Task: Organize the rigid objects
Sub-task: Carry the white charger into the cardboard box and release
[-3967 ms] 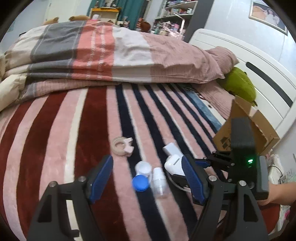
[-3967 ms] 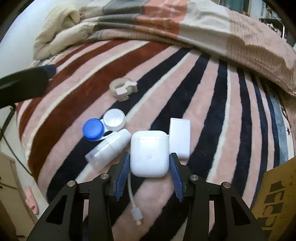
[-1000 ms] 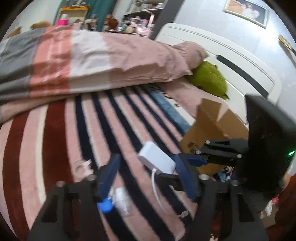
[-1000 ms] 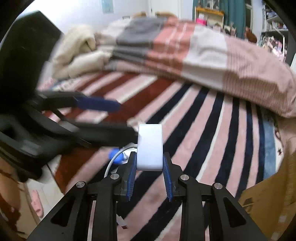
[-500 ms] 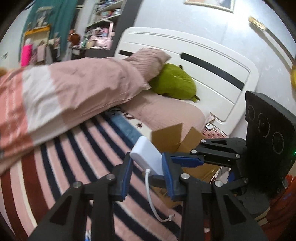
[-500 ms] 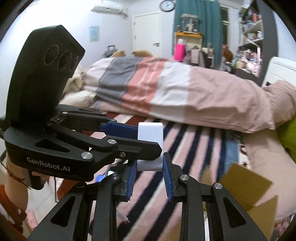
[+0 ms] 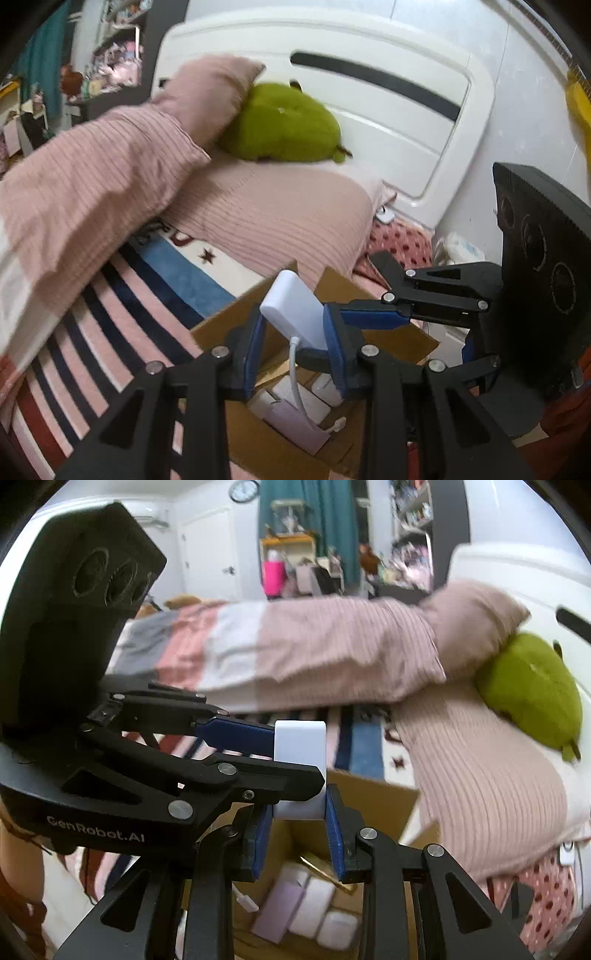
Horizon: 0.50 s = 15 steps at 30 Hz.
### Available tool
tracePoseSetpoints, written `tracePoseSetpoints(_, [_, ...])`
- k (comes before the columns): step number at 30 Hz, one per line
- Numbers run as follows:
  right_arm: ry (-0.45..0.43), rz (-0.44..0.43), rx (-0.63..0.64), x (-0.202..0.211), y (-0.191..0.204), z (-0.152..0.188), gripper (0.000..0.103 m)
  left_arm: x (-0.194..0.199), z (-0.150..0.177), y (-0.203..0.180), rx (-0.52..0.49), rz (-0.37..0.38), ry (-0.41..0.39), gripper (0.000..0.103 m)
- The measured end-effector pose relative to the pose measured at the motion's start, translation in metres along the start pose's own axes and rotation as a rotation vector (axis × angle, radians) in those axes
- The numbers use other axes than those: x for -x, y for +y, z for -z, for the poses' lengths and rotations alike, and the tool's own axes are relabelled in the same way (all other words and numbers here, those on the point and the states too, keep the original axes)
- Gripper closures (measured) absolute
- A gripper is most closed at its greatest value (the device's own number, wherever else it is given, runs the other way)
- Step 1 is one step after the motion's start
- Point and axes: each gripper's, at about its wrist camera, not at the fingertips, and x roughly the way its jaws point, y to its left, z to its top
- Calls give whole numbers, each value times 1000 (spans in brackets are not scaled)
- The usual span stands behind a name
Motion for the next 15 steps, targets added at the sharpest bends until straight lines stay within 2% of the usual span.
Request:
tracePoseSetpoints(2, [32,14,-4,-6,-9,4,80,-12,3,-2,4,8,24,74])
tracePoseSetpoints(4, [72,30,-3,-13,-14,11,80,-22,7,-1,15,0,48,69])
tracePoseSetpoints(6, [130,46,-2,-21,-17,18,79,-28,12,1,28,-5,71,48])
tracePoseSetpoints(7, [153,53,0,-22,-19,21,75,-29,14,3,34,-11,78,44])
tracePoseSetpoints(10, [204,82,14,-28,-20,27,60,-23,19,7,50,-33,82,42])
tracePoseSetpoints(15, [178,42,24,-21,-8,24,59,13,29,18,83,-76,24,39])
